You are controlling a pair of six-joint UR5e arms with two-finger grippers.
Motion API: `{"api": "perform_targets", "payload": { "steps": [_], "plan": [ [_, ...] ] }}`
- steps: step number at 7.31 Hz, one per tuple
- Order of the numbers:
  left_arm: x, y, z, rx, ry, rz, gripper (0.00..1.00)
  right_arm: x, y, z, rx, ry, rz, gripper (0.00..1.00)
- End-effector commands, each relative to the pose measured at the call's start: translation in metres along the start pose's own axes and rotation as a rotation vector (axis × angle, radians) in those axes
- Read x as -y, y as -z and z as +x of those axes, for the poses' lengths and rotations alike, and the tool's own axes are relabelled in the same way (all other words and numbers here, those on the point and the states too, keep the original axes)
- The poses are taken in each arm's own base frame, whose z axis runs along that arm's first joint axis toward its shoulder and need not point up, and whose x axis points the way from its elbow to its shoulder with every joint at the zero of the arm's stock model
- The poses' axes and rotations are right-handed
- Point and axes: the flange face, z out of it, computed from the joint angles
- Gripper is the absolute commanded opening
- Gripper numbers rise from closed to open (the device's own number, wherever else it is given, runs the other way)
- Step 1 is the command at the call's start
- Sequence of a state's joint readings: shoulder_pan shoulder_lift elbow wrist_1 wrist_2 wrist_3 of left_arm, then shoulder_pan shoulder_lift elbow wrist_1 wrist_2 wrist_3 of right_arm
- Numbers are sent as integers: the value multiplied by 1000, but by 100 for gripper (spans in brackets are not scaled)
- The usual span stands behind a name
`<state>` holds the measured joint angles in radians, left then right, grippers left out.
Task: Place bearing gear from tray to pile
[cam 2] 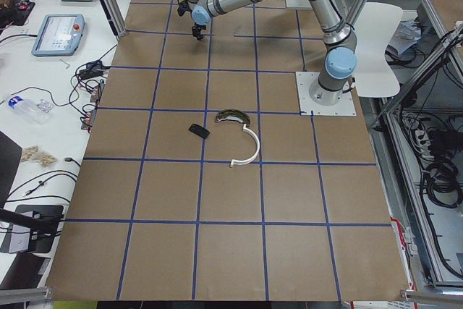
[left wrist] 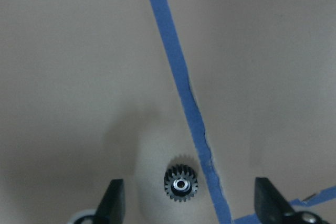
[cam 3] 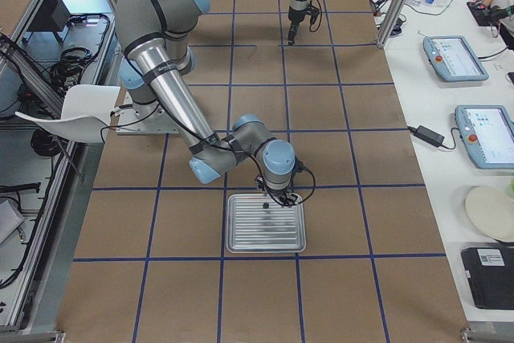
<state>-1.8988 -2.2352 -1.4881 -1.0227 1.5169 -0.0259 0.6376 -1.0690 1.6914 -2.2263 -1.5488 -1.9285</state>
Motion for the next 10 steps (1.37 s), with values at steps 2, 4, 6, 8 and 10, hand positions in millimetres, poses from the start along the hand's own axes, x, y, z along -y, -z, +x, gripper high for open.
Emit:
{"api": "perform_targets", "payload": {
  "steps": [2,4,6,8,10],
  "plan": [
    [-1,-3,0,2,0,-9,63,-9,-32,-17,36,-8,14,74],
    [2,-4,0,2,0,-8,61,-12,-38,-23,-49,-6,-20,70],
    [3,-6,0,2,1,-11,18,-14,-37,-24,-45,-24,-49,53],
    [2,-4,0,2,-1,-9,0,-17,-35,-26,-30,-44,-71,27],
    [3,42,-8,6,13,-22,0,-16,-35,-26,-25,-58,-68,19]
  ]
}}
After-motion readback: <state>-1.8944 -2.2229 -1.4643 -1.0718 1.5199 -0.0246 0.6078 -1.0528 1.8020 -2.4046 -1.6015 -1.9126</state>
